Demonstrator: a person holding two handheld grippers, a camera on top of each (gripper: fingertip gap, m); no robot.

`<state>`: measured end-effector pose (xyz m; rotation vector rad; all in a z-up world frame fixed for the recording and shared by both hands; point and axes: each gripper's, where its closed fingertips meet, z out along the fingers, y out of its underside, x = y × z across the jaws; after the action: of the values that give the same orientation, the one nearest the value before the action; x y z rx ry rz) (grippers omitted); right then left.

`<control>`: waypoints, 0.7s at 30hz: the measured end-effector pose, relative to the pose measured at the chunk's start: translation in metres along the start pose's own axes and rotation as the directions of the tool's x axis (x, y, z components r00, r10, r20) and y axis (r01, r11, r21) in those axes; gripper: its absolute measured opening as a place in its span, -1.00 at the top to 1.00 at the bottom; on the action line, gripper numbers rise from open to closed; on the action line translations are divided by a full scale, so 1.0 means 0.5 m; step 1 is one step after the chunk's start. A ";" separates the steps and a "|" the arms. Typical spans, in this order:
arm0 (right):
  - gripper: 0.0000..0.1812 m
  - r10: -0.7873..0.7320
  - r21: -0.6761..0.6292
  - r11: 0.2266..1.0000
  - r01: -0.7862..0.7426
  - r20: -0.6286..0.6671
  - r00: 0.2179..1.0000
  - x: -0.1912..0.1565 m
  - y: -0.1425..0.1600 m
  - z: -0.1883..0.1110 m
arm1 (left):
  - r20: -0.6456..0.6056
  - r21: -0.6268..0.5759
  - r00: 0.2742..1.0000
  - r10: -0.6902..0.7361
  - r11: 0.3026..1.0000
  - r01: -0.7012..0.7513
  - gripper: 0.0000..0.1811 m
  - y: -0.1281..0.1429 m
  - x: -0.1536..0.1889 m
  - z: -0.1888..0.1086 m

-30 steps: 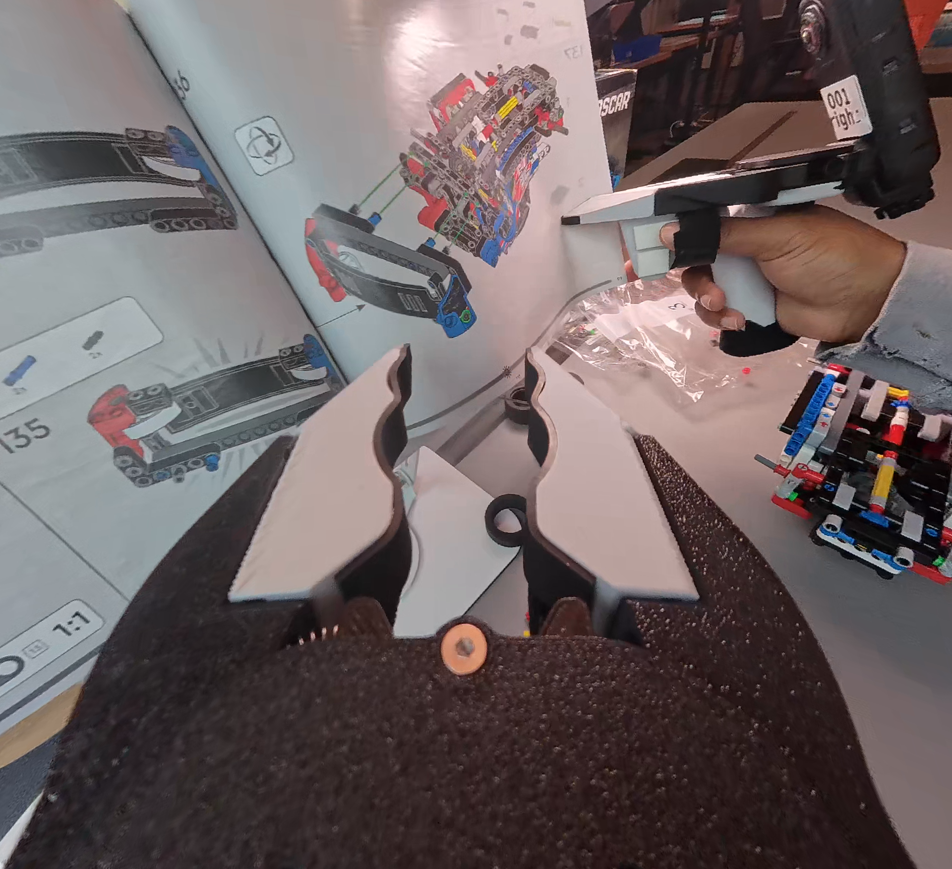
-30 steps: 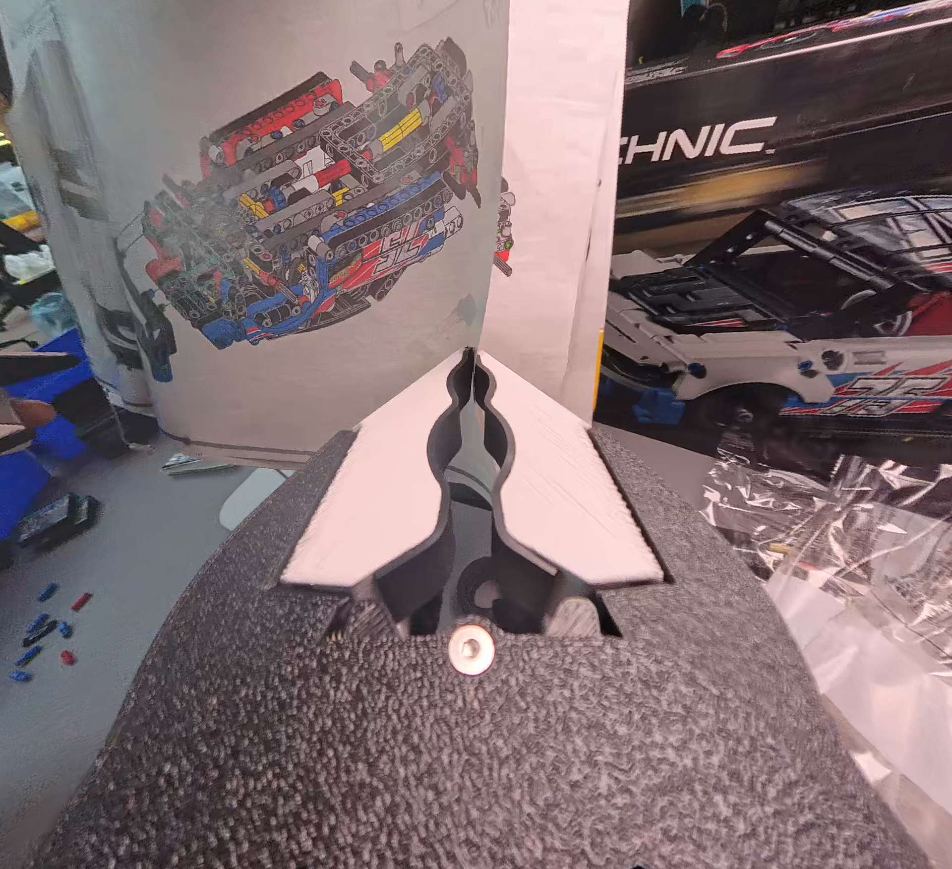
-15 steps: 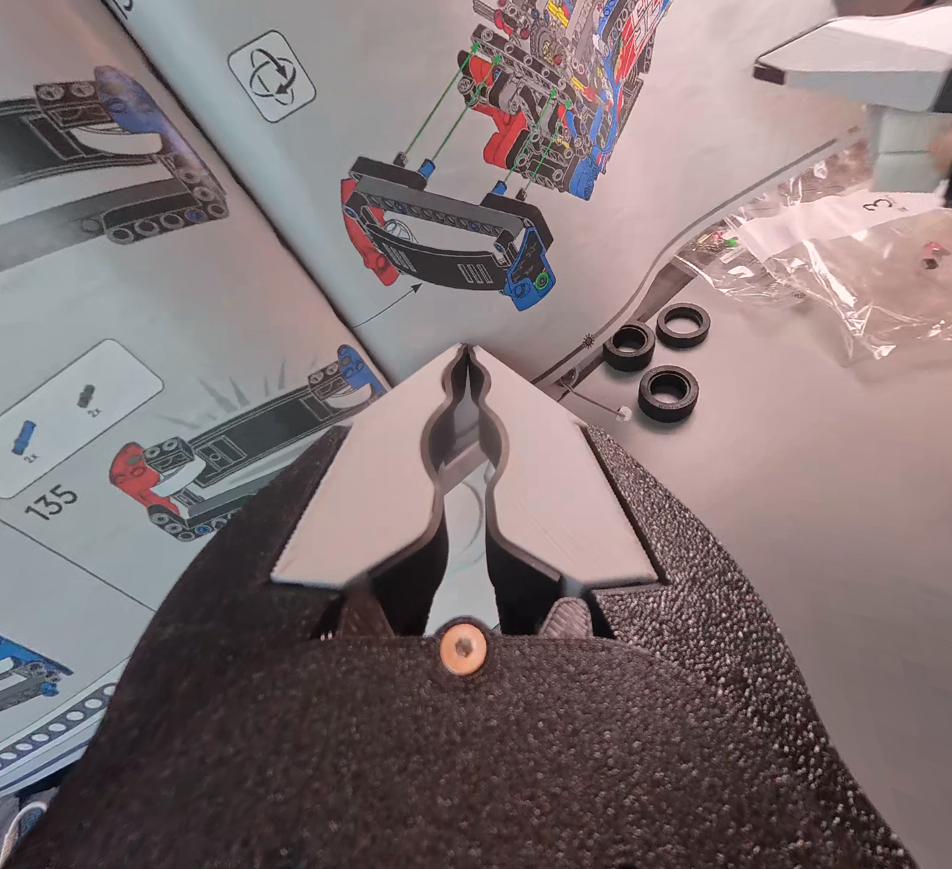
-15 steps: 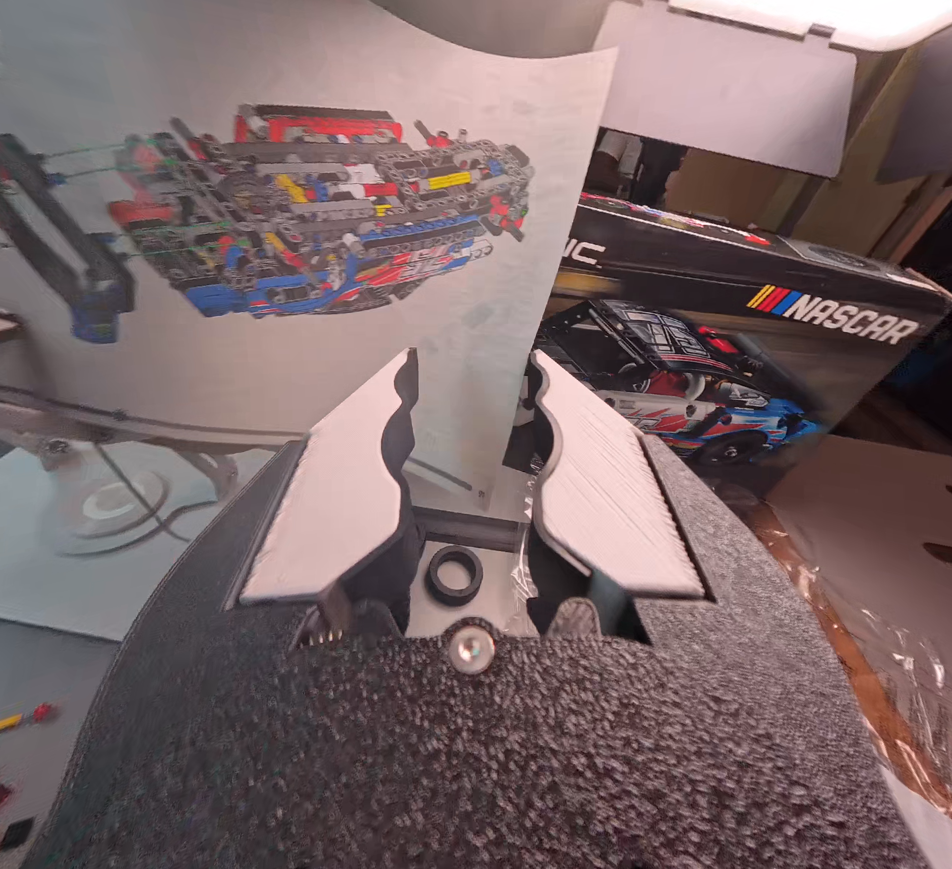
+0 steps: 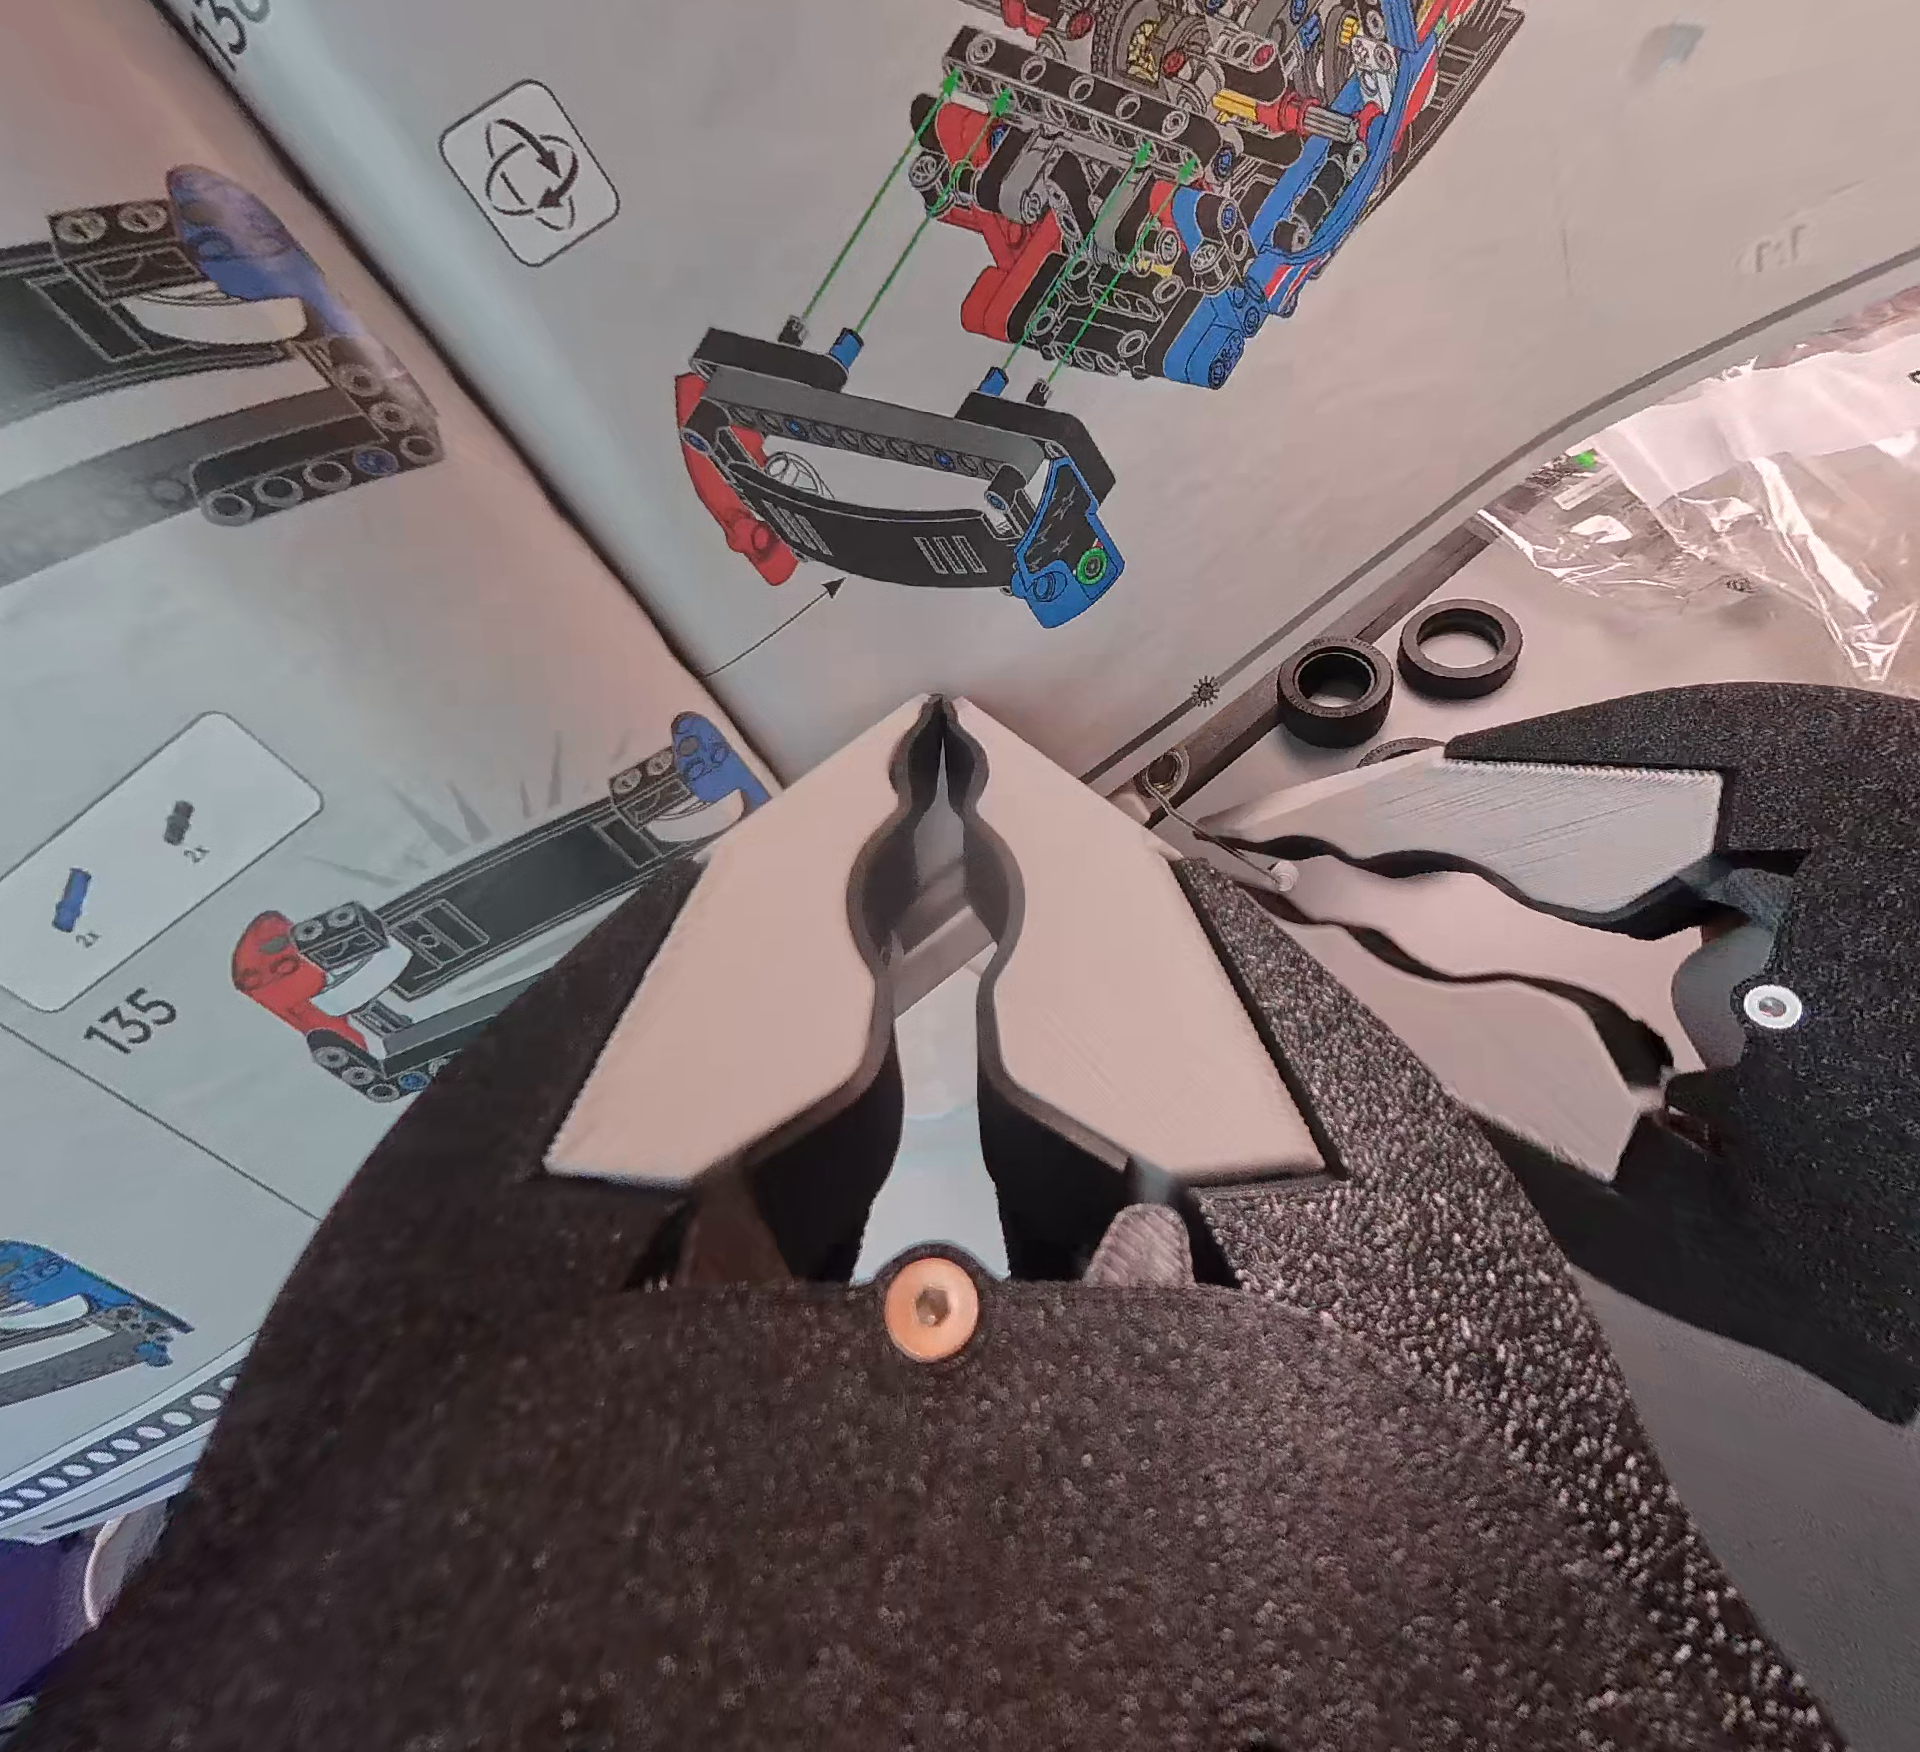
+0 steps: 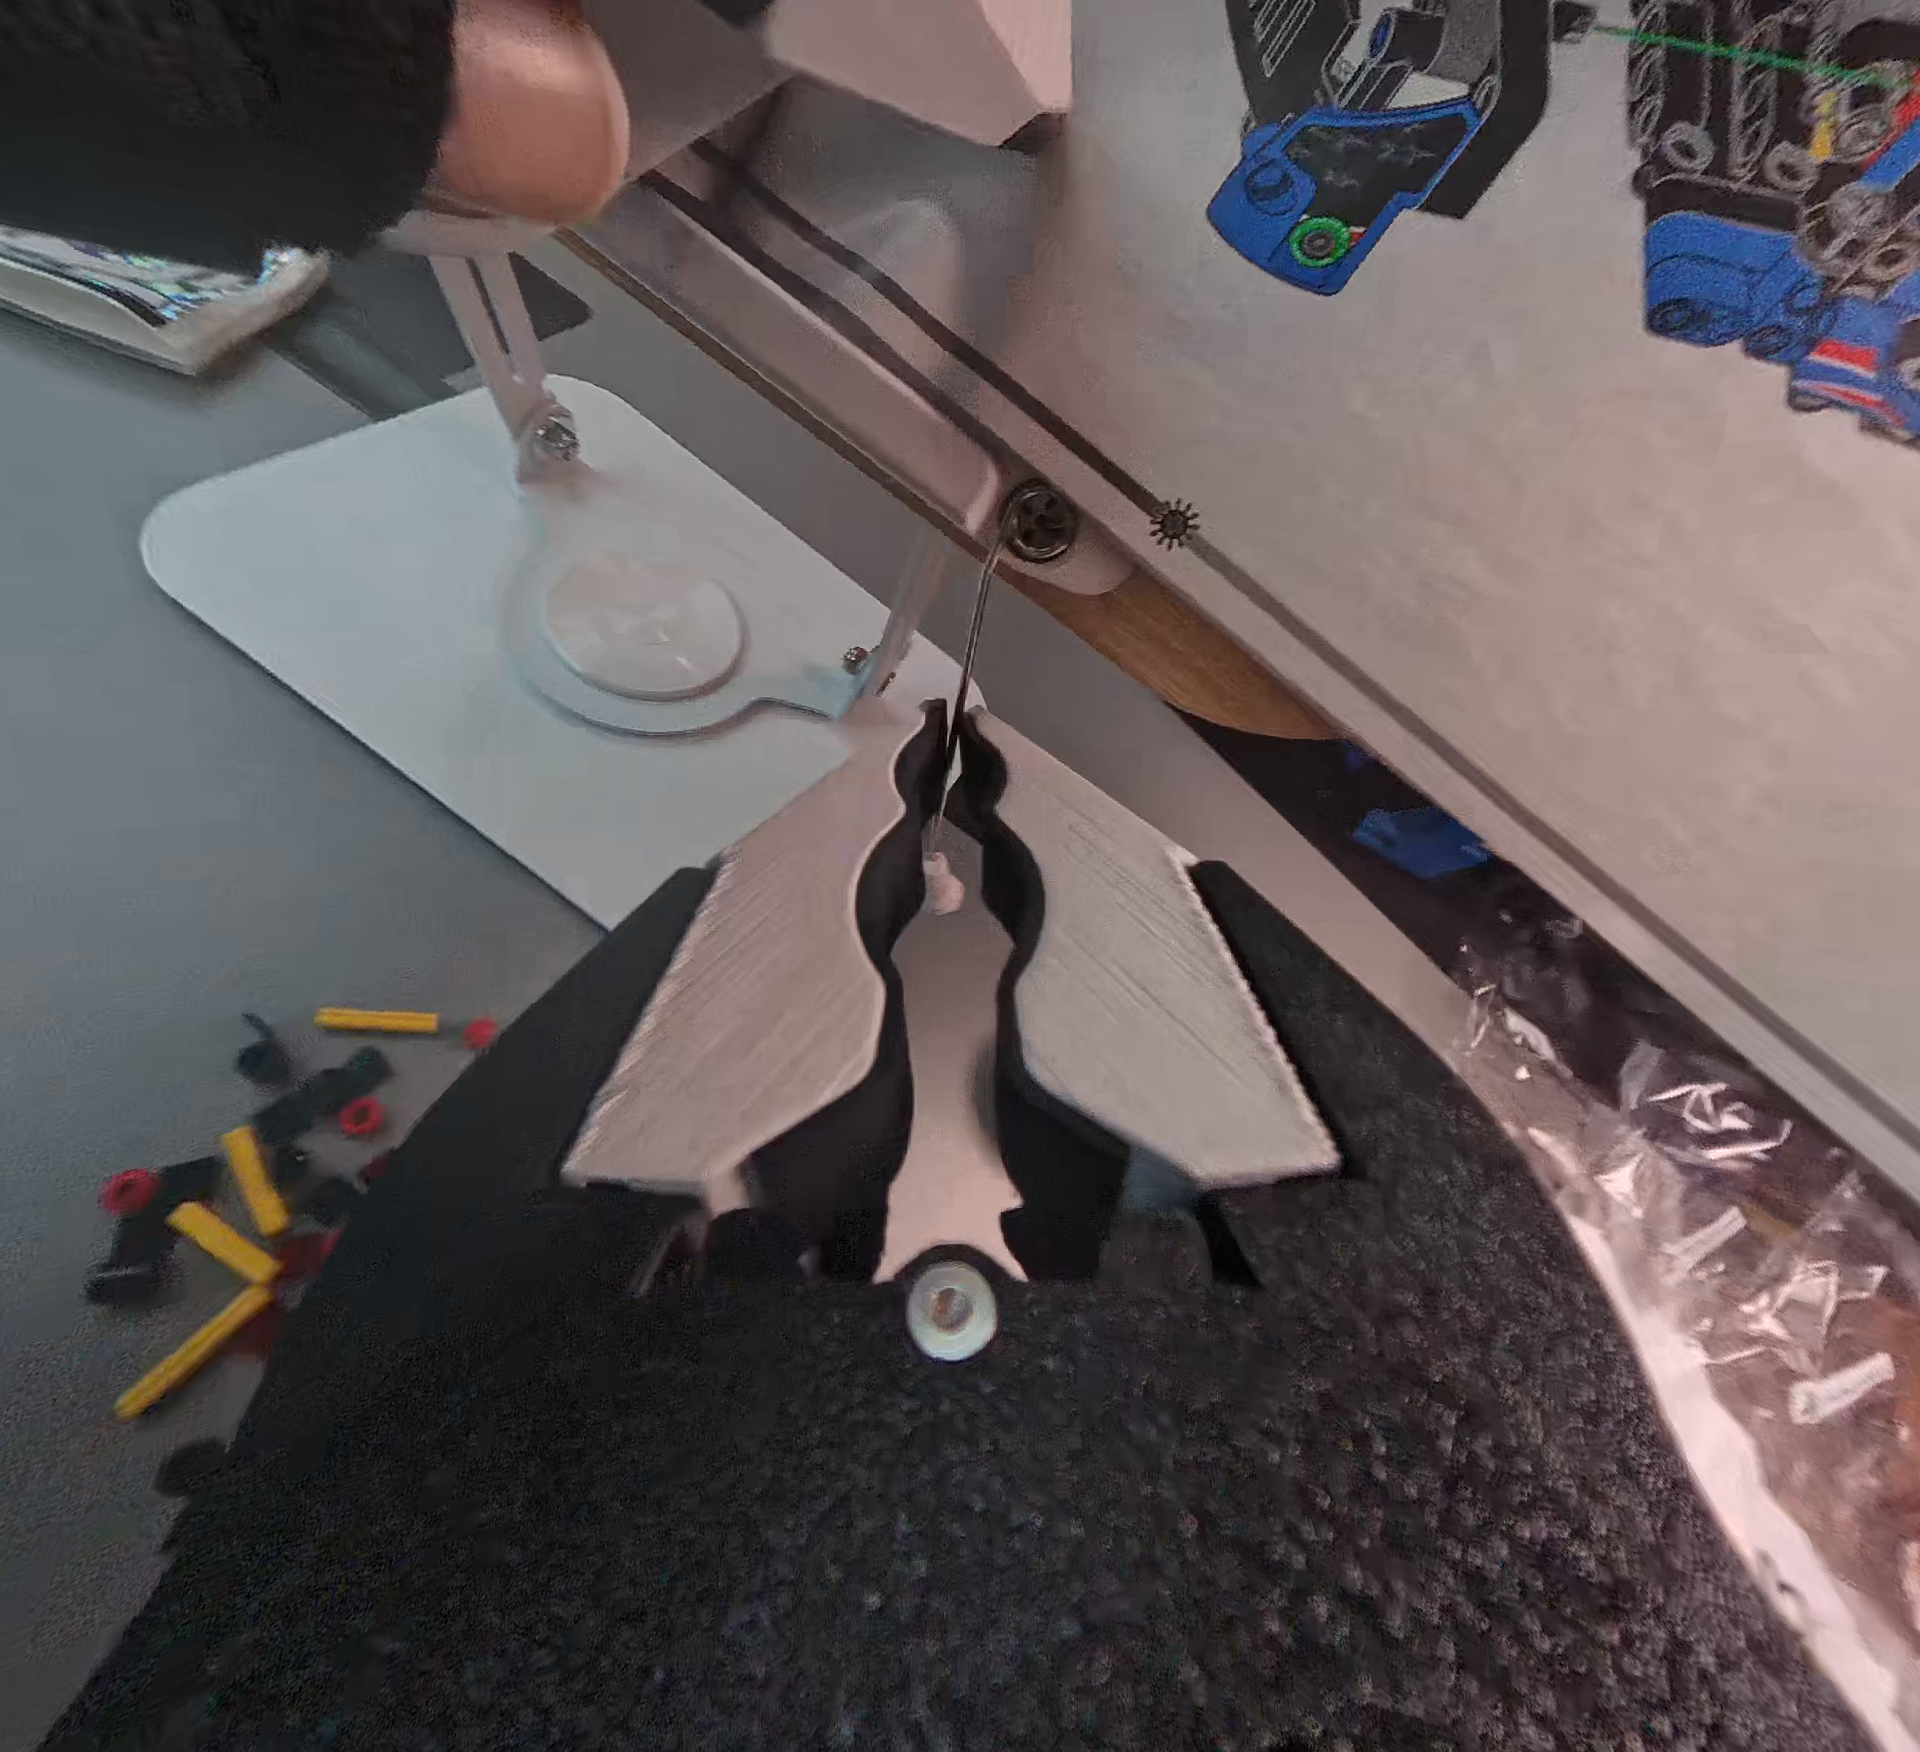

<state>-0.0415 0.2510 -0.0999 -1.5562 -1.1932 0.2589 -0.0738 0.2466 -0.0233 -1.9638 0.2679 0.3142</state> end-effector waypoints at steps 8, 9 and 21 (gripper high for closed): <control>1.00 -0.686 -0.191 0.728 0.659 -0.242 0.687 0.073 -0.025 -0.054 | 0.081 0.005 0.996 0.040 0.999 -0.041 1.00 0.000 0.000 0.010; 1.00 -0.735 -0.212 0.678 0.704 -0.243 0.634 0.078 -0.028 -0.055 | 0.085 0.007 0.996 0.041 0.999 -0.041 1.00 0.000 0.000 0.010; 1.00 -0.985 -0.303 0.143 0.942 -0.133 0.107 0.095 -0.058 -0.057 | 0.076 0.017 0.997 0.032 0.999 -0.033 1.00 0.000 0.001 0.011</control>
<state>-0.0153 0.2673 -0.0455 -0.5171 -1.7475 -0.9934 -0.0737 0.2519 -0.0258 -1.9271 0.2534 0.4049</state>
